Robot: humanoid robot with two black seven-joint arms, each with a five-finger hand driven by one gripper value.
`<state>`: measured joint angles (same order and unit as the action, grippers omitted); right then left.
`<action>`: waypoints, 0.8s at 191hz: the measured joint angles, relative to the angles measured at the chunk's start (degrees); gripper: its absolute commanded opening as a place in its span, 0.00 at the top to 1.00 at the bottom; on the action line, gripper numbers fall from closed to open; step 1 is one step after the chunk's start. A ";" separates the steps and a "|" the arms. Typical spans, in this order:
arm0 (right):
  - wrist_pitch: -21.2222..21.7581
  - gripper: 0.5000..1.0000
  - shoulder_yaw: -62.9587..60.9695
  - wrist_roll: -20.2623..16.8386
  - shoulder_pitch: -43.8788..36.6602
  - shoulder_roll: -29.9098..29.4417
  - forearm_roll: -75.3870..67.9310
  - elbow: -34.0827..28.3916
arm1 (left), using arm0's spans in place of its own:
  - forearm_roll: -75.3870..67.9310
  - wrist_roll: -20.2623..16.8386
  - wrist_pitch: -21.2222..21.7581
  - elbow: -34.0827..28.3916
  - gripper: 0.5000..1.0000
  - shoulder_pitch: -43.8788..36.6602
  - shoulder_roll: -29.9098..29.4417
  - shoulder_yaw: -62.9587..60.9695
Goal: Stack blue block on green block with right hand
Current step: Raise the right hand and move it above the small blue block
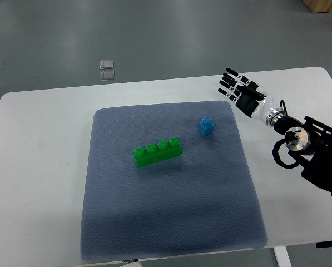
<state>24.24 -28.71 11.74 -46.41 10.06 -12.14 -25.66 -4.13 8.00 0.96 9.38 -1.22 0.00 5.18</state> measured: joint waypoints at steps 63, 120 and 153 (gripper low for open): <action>-0.02 0.16 0.35 -0.17 -0.04 -0.12 0.65 0.00 | 0.00 -0.15 0.10 -0.13 0.00 -0.04 0.00 -0.07; 0.74 0.16 2.15 -0.65 -3.48 0.75 6.10 -0.16 | 0.00 -0.17 0.10 -0.18 0.00 0.11 0.00 -0.12; 2.47 0.16 5.81 -0.71 -8.21 1.81 19.52 -0.19 | 0.00 -0.17 0.10 -0.17 0.00 0.10 0.00 -0.08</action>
<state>26.71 -22.90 11.03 -54.63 11.87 7.38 -25.86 -4.13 7.83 1.06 9.20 -1.12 0.00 5.10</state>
